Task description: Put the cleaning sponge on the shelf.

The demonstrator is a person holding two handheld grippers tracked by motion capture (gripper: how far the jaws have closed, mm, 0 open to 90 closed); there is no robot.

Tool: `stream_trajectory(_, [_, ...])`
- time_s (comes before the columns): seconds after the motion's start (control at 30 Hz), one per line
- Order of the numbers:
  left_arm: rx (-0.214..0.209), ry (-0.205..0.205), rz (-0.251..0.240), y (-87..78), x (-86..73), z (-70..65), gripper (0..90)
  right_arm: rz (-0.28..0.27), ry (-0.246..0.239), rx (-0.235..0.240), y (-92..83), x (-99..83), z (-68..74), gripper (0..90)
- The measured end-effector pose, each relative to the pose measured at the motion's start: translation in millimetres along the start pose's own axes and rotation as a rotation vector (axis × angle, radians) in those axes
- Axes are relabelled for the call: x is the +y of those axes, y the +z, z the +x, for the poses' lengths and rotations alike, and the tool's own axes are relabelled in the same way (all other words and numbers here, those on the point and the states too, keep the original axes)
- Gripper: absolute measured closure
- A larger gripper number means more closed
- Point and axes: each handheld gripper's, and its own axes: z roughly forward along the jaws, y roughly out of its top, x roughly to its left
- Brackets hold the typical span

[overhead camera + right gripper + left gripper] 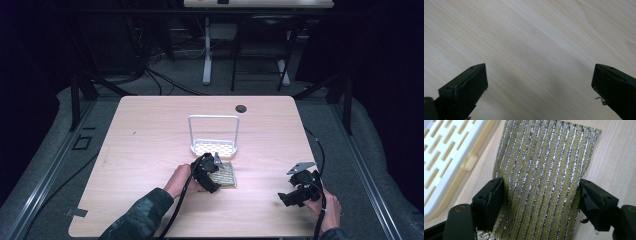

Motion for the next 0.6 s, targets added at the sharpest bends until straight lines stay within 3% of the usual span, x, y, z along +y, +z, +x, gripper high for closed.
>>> stream_trajectory(0.37, [0.022,-0.015,0.004,-2.7,0.0,-5.5,35.6,0.007,-0.009,-0.009,0.3,0.2,0.5,0.0])
stream_trajectory(0.6, [0.073,-0.02,-0.022,-4.1,-2.5,-10.4,44.3,0.017,-0.007,-0.008,2.0,-0.3,1.2,0.1])
